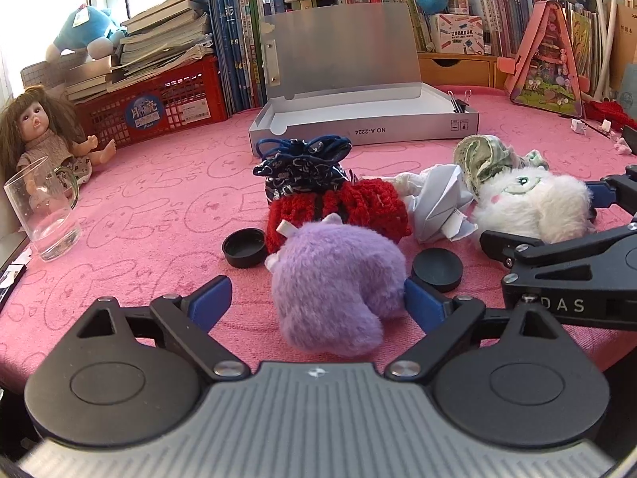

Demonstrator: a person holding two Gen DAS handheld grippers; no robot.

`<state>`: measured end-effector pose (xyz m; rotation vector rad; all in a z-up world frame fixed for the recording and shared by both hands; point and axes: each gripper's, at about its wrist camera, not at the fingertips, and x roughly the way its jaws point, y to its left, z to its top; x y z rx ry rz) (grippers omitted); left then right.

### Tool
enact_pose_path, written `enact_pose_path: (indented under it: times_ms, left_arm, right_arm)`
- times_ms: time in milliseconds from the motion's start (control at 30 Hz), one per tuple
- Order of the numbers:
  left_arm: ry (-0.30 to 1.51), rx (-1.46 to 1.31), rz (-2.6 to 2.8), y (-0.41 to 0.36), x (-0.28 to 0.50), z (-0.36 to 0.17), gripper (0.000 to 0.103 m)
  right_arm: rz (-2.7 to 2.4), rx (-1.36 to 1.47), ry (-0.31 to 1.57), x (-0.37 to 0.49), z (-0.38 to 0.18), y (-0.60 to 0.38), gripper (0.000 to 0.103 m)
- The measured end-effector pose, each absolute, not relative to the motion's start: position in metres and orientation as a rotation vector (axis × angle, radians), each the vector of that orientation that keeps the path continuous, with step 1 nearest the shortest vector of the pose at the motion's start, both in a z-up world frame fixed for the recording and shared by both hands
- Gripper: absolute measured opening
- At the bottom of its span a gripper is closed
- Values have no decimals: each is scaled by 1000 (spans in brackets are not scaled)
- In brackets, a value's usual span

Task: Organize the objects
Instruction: 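Close the left tool on the purple plush while the right tool grasps the white plush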

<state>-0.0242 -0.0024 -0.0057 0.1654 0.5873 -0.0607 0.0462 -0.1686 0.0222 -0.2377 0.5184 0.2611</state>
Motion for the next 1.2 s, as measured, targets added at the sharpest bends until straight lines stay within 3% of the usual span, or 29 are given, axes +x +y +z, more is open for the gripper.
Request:
enact_pose_path:
  times_ms: [767,833,867,900,933,1200]
  left_arm:
    - [528,222,-52,-10,-28,-17,98]
    - [522,210,-60,-10,-29,-17,93]
    - [523,197,-64,-12,-29,-17,78]
    - [519,193,-51,-14,-30,-17,72]
    - [513,198,-34,-16,-30,-16,72]
    - [494,115,-86,-6,-32,3,72]
  right_arm:
    - [238,-247,505,38,18,-172,88]
    - [249,-232,514,38,19,-172,84]
    - [259,-219,527,39,20,-171,81]
    - [272,-208,536,39,20,-168,76]
    - [256,-215,533,39,21,-165,72]
    - [286,-136,507,37,38,-174,71]
